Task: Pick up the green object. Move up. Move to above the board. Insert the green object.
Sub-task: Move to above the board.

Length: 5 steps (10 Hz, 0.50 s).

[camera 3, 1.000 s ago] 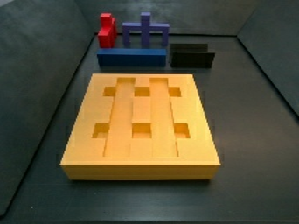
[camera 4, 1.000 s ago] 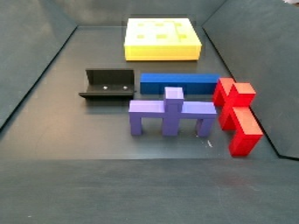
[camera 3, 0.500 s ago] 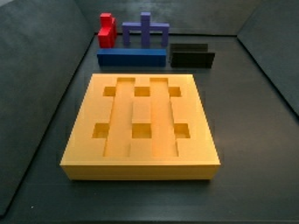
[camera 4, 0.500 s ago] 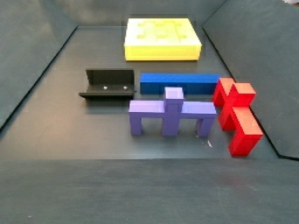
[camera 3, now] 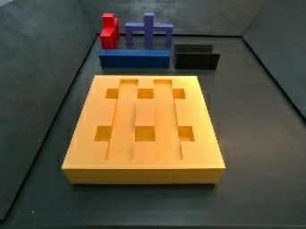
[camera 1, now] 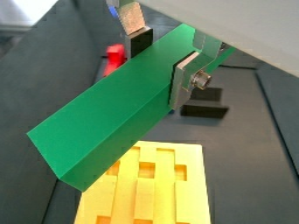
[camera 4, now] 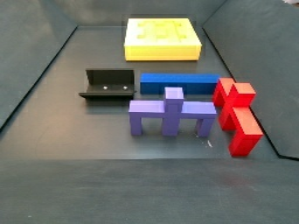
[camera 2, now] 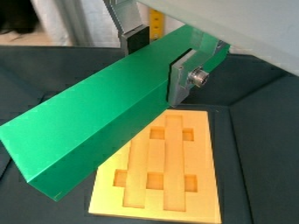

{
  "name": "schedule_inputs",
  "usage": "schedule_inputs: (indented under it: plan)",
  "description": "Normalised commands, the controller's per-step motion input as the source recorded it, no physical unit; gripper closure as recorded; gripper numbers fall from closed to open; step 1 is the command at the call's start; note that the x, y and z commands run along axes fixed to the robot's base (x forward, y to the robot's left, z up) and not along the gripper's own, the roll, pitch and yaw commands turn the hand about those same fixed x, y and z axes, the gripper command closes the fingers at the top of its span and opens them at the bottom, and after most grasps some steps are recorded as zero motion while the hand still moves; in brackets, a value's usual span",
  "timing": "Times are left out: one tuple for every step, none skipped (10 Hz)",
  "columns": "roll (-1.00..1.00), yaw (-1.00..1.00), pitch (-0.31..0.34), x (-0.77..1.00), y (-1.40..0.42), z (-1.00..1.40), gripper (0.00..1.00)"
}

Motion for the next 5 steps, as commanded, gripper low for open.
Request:
schedule_inputs:
  plan:
    - [0.02, 1.0, 0.115, 0.07, -0.04, 0.02, 1.0]
    - [0.02, 1.0, 0.131, 0.07, -0.03, 0.02, 1.0]
    - [0.03, 1.0, 0.148, 0.06, -0.03, 0.03, 1.0]
    - [0.03, 1.0, 0.17, 0.07, -0.03, 0.03, 1.0]
    - [0.04, 1.0, 0.2, 0.07, -0.03, 0.03, 1.0]
